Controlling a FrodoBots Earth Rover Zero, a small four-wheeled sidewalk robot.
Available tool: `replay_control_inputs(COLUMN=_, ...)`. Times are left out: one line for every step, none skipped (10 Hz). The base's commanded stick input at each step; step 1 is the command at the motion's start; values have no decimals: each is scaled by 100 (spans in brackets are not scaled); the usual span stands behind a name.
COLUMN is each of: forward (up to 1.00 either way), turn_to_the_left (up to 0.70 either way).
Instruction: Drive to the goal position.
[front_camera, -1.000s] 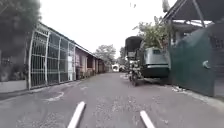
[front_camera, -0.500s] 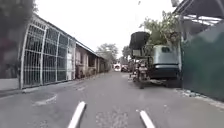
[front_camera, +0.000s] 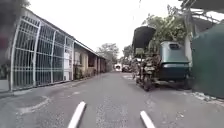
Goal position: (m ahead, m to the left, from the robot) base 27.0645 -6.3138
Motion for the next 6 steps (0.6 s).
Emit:
replay_control_inputs(forward=85, turn_to_the_left=0)
replay_control_inputs(forward=85, turn_to_the_left=0)
replay_control_inputs(forward=85, turn_to_the_left=0)
replay_control_inputs(forward=85, turn_to_the_left=0)
replay_control_inputs(forward=85, turn_to_the_left=0)
replay_control_inputs(forward=85, turn_to_the_left=0)
